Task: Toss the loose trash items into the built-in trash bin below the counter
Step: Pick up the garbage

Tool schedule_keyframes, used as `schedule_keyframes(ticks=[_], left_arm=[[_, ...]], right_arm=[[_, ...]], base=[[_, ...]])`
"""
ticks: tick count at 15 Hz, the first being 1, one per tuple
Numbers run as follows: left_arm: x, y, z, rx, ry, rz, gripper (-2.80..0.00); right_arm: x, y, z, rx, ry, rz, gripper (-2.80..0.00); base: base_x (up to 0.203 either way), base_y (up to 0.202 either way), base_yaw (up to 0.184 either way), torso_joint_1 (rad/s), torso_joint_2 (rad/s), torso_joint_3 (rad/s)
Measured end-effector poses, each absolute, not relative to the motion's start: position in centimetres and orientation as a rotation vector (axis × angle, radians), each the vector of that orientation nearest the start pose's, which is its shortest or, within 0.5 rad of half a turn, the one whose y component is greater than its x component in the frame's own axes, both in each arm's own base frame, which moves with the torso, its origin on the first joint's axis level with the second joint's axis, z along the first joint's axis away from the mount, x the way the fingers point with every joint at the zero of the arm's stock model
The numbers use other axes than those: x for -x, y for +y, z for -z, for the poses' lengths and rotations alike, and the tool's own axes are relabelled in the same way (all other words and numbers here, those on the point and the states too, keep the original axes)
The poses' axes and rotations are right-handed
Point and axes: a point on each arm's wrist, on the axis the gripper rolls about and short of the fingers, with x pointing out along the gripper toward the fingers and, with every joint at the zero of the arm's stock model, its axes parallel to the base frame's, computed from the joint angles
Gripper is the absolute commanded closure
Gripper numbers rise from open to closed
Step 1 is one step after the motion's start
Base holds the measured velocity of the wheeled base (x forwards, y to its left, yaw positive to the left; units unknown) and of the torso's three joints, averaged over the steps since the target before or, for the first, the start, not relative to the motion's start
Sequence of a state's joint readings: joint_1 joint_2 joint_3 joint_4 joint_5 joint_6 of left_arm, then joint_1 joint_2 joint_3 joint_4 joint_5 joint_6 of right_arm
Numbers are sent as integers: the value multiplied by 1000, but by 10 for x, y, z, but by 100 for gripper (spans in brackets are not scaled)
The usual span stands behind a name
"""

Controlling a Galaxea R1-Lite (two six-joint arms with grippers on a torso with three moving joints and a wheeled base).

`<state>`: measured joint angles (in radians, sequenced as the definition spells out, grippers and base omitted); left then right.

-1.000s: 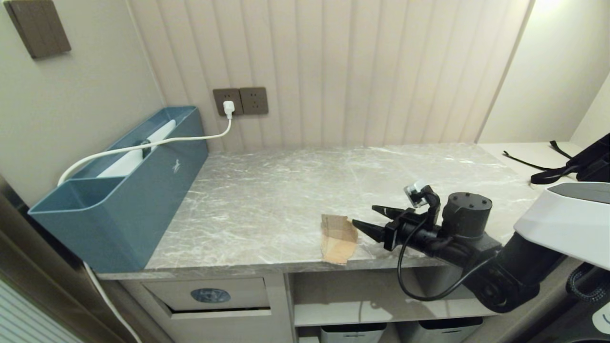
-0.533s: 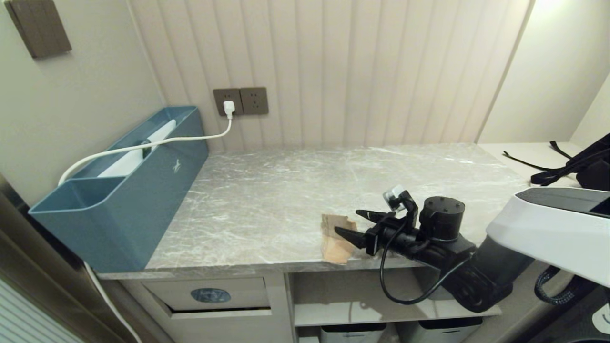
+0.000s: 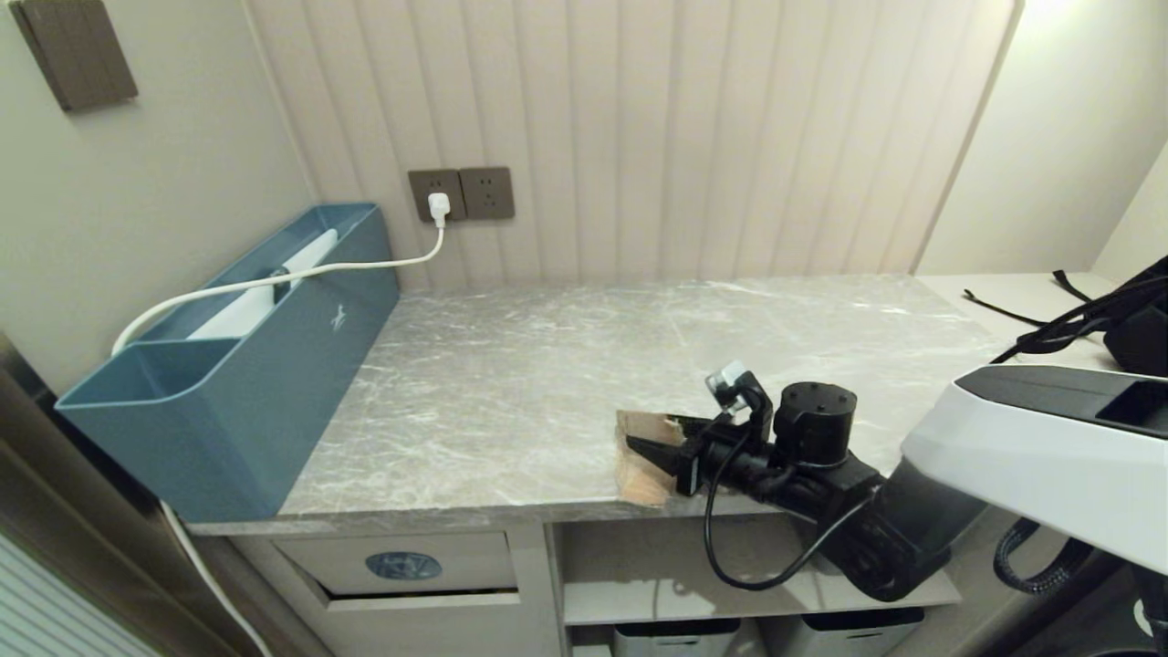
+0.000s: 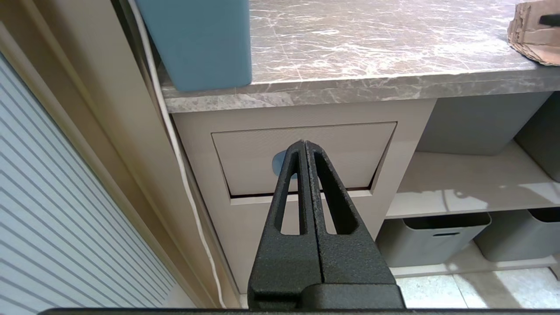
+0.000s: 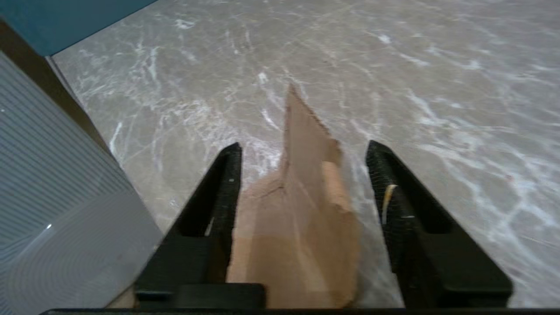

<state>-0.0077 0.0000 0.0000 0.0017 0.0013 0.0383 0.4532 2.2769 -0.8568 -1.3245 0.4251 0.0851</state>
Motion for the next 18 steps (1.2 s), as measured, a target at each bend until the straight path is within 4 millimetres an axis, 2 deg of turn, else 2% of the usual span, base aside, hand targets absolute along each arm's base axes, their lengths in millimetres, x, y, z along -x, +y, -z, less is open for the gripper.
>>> schedule_keyframes(ticks=[7,10,12,15,18], left_arm=[[23,0,-75,-38,2,6,0],[23,0,-75,-41,2,8,0],[23,0,-75,-46,0,10,0],[23,0,-76,0,-1,6,0],[23,0,-76,-19,-5,15,0]], right_arm=[[-356,180,-54,-66,131,-864,0],[-353,183,-60,-69,134,-874,0],[-344,190,-76,-76,150,-885,0],[-326,195,-121,-153,203,-839,0],[-311,193,-154,-234,187,-749,0]], base=[[0,0,0,0,0,0],[0,0,0,0,0,0],[0,0,0,0,0,0],[0,0,0,0,0,0],[0,0,0,0,0,0]])
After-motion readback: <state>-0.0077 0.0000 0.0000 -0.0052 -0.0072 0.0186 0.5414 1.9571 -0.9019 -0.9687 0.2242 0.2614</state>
